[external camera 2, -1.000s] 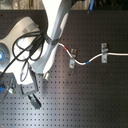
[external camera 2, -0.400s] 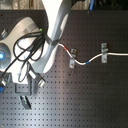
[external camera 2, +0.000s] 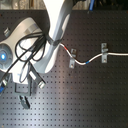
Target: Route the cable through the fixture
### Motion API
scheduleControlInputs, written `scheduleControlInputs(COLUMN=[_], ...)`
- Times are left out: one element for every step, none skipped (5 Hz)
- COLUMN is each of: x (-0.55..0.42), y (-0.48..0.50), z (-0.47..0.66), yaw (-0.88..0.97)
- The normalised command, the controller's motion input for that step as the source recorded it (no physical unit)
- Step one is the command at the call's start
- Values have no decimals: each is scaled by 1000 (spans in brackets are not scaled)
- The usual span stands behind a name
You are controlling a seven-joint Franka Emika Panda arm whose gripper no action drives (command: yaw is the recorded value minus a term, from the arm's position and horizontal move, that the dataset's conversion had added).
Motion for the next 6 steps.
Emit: scheduleControlInputs(x=[-10, -9, -4, 1, -182, -299], y=[-163, -208, -201, -134, -238, -276], z=[-1, 148, 324, 358, 167, -13], yaw=[0, 3, 63, 86, 254, 374])
